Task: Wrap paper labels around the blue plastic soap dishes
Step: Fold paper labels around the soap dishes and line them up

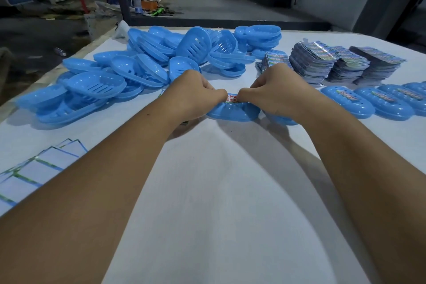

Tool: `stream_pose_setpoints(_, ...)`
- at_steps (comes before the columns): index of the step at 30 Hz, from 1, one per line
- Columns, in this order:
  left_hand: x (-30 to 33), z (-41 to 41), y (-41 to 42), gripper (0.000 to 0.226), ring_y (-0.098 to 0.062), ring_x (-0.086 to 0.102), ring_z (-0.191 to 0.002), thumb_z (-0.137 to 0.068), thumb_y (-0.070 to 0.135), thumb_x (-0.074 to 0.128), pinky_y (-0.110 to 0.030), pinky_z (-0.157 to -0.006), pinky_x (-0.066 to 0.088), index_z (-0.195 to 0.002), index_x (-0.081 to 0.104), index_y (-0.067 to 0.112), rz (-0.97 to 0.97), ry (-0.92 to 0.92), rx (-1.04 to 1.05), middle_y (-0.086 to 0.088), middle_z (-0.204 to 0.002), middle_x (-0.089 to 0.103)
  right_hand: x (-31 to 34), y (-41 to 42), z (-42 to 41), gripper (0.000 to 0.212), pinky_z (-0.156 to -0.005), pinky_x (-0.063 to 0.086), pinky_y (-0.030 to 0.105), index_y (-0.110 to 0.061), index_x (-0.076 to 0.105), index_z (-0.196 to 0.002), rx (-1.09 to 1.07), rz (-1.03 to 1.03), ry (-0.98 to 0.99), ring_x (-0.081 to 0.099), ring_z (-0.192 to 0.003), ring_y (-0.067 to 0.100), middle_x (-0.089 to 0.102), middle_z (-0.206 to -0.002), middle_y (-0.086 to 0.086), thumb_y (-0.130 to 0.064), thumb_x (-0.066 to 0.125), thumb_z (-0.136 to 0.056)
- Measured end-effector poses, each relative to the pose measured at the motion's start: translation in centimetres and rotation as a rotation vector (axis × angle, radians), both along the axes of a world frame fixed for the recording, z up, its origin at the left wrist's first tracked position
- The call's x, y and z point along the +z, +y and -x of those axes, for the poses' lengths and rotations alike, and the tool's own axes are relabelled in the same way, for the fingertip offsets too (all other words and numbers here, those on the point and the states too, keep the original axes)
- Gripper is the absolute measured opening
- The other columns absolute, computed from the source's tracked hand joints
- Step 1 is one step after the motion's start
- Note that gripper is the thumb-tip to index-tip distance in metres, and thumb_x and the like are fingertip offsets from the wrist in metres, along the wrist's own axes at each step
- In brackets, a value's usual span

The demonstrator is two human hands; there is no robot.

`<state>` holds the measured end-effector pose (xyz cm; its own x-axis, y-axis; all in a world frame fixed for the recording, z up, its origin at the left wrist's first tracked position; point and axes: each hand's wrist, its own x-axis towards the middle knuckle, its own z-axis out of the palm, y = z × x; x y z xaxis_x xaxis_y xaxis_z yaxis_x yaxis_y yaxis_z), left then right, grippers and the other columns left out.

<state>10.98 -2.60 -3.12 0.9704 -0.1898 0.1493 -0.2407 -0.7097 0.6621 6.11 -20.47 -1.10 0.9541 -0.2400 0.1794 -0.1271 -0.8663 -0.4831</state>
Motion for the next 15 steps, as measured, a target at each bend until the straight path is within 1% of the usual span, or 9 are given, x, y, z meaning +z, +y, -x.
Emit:
stream_pose_setpoints(3,0.04,0.07,-0.05,0.039,-0.012,0.034,-0.040,-0.073,0.045,0.068,-0.024,-0.048,0.034,-0.075,0.070,0.006,-0.014,0.005,-0.005,0.001,-0.051,0.048,-0.04,-0.01,-0.10,0.046,-0.052,0.032,0.030,-0.003,0.067,-0.069,-0.003,-0.003,-0.007,0.034,-0.051,0.018,0.036,-0.043,-0.004,-0.049,0.070,-0.069)
stream_pose_setpoints(6,-0.02,0.13,-0.08,0.038,-0.012,0.036,-0.042,-0.074,0.044,0.069,-0.025,-0.048,0.036,-0.075,0.072,0.007,-0.022,-0.009,-0.002,0.001,-0.051,0.050,-0.12,-0.01,-0.16,0.045,-0.052,0.034,0.030,-0.004,0.072,-0.076,0.002,0.018,-0.011,0.037,-0.052,0.019,0.041,-0.047,-0.001,-0.049,0.070,-0.069)
stream_pose_setpoints(8,-0.06,0.22,-0.14,0.037,-0.012,0.036,-0.041,-0.075,0.044,0.070,-0.024,-0.047,0.035,-0.073,0.072,0.008,-0.026,-0.025,-0.001,0.001,-0.050,0.049,-0.17,0.05,-0.15,0.045,-0.052,0.035,0.031,-0.006,0.073,-0.077,0.007,0.027,-0.010,0.039,-0.052,0.019,0.044,-0.049,0.001,-0.049,0.069,-0.069)
stream_pose_setpoints(10,-0.05,0.32,-0.19,0.034,-0.013,0.040,-0.045,-0.076,0.044,0.071,-0.025,-0.048,0.037,-0.071,0.074,0.010,-0.036,-0.031,0.001,0.001,-0.051,0.051,-0.19,0.06,-0.11,0.044,-0.052,0.036,0.030,-0.007,0.075,-0.077,0.007,0.032,-0.012,0.040,-0.052,0.019,0.046,-0.049,0.001,-0.050,0.069,-0.069)
stream_pose_setpoints(13,0.01,0.42,-0.20,0.032,-0.014,0.047,-0.049,-0.076,0.045,0.072,-0.024,-0.048,0.037,-0.068,0.074,0.014,-0.040,-0.034,0.005,0.006,-0.046,0.053,-0.14,0.05,-0.11,0.042,-0.052,0.037,0.029,-0.009,0.076,-0.075,0.004,0.039,-0.012,0.043,-0.052,0.019,0.047,-0.047,-0.001,-0.050,0.070,-0.070)
stream_pose_setpoints(15,0.02,0.49,-0.20,0.032,-0.012,0.050,-0.049,-0.075,0.046,0.072,-0.025,-0.048,0.035,-0.065,0.073,0.015,-0.045,-0.042,0.009,0.008,-0.044,0.055,-0.14,0.11,-0.15,0.044,-0.053,0.038,0.029,-0.010,0.076,-0.073,0.002,0.051,-0.008,0.046,-0.053,0.019,0.051,-0.048,-0.001,-0.053,0.072,-0.071)
